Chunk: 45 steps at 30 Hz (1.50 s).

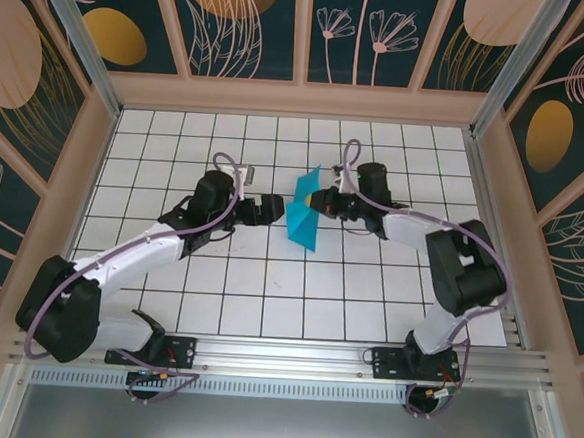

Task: Fold a paper plane with a square sheet of paper (fold left side to right side)

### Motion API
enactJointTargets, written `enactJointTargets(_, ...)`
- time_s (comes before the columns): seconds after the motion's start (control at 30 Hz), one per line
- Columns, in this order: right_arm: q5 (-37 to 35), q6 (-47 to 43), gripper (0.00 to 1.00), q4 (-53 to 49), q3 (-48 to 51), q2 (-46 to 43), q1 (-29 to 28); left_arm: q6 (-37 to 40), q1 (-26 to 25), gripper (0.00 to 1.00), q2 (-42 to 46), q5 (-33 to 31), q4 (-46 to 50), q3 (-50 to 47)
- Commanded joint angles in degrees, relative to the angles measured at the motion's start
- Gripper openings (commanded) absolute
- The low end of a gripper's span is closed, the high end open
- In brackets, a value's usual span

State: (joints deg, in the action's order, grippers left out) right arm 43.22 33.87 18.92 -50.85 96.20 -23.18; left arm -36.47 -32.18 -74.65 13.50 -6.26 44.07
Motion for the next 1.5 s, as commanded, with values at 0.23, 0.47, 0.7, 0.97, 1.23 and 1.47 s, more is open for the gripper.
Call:
enactJointTargets(0.23, 9.3, 12.2, 0.04, 12.7, -3.0, -13.3, 3.9, -13.6, 1.1, 0.98, 9.8, 10.4, -16.5, -0.7)
enactJointTargets(0.47, 11.5, 20.4, 0.05, 21.2, -5.7, -15.8, 2.9, -18.6, 1.0, 0.98, 7.4, 18.2, -23.9, 0.8)
enactJointTargets(0.7, 11.1, 21.0, 0.06, 20.7, -8.7, -16.0, -0.1, -23.9, 0.9, 0.86, 3.7, 25.0, -33.3, 0.7)
enactJointTargets(0.97, 11.0, 23.0, 0.06, 22.7, -8.6, -15.3, -0.8, -25.4, 0.9, 0.50, 3.5, 27.7, -37.8, 1.0)
enactJointTargets(1.23, 10.9, 23.6, 0.09, 23.2, -7.9, -15.4, -0.6, -25.1, 0.9, 0.22, 2.9, 27.7, -37.1, 1.1)
enactJointTargets(1.47, 9.5, 18.2, 0.29, 15.6, -7.5, -17.4, 0.1, -21.0, 0.9, 0.06, 2.8, 26.2, -30.9, 1.7)
